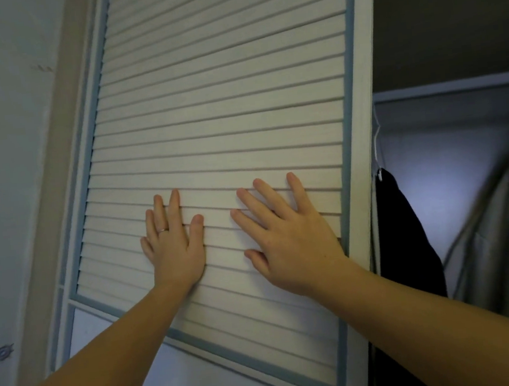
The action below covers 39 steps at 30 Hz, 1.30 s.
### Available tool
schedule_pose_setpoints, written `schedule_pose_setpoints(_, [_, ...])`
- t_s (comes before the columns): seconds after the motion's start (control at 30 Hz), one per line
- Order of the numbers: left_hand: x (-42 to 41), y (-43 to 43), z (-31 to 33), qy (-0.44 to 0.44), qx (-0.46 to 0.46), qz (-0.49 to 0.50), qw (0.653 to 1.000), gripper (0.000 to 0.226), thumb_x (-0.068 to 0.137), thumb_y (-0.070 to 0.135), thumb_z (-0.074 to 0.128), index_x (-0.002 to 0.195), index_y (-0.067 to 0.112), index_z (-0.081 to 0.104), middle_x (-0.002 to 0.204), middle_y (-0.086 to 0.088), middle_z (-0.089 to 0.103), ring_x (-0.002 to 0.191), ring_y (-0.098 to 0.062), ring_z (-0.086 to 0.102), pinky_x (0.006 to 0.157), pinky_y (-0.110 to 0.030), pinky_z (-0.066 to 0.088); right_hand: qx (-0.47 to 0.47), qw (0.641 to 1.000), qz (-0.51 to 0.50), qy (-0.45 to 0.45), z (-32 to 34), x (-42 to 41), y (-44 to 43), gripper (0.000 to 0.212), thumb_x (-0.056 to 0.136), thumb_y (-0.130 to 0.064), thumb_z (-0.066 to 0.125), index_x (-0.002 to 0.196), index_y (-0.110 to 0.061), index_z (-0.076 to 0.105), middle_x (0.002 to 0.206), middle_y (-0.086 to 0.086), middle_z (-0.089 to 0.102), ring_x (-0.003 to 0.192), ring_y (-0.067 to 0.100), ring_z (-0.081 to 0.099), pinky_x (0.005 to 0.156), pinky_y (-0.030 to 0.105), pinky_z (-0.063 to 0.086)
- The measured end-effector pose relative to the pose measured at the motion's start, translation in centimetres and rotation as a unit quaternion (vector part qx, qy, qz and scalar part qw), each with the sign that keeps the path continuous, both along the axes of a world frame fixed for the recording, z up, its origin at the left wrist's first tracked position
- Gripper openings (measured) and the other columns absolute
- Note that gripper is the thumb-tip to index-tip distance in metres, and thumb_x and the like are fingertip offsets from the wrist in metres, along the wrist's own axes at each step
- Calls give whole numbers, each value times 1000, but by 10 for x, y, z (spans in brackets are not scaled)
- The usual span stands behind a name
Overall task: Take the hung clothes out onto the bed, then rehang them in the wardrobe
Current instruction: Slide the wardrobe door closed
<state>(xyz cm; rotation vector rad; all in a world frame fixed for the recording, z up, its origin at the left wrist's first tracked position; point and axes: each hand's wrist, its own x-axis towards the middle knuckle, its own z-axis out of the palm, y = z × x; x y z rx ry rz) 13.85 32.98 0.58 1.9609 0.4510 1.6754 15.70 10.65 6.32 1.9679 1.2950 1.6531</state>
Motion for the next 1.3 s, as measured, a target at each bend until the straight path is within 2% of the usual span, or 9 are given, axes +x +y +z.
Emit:
schedule_pose_setpoints(0.5, [5,-154,-2,-5,5,6,1000,64,94,61,20,154,44,7,166,8,-4,152,-19,-5,120,-56,0,2,999,-39,-22,-2,7,-153,63,96,-54,36,150,-23,36,161,6,23,150,30,14,114,64,11])
schedule_pose_setpoints(0.73, [9,-223,-3,3,15,8,1000,64,95,60,23,155,42,8,166,7,-3,152,-22,-4,118,-58,2,17,998,-36,-46,-5,12,-224,61,97,-53,39,150,-24,37,160,5,24,149,30,16,113,64,14])
schedule_pose_setpoints(1.3, [14,-354,-17,9,88,-10,996,68,96,60,28,157,36,9,166,5,-6,152,-26,-5,117,-61,2,39,993,-78,-76,-7,12,-366,60,98,-53,40,152,-27,33,161,3,22,149,28,16,113,63,17])
